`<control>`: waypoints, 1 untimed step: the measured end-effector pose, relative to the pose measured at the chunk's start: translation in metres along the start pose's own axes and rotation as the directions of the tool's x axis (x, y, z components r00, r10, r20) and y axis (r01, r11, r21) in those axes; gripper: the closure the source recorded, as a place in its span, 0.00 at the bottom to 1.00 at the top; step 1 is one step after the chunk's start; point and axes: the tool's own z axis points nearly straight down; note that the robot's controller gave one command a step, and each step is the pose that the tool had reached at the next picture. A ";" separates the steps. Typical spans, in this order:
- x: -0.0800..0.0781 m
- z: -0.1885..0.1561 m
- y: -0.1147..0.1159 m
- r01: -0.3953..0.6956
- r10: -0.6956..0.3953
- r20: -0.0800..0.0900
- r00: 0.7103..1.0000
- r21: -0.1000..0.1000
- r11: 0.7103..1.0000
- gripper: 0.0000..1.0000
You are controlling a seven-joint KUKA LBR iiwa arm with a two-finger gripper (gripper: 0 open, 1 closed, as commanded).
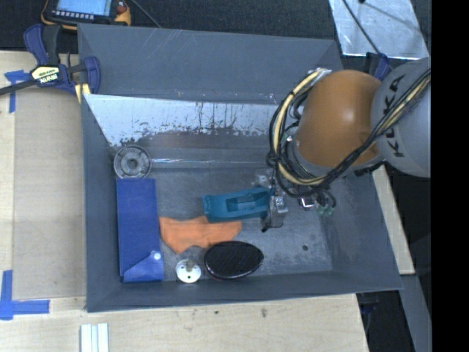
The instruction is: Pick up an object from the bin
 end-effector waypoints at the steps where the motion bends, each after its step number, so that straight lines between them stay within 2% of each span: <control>1: 0.004 0.001 -0.012 0.002 -0.002 -0.035 0.999 -0.005 1.000 1.00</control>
Offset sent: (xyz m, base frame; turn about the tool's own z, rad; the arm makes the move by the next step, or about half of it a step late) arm -0.0062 0.0020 -0.0937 -0.0510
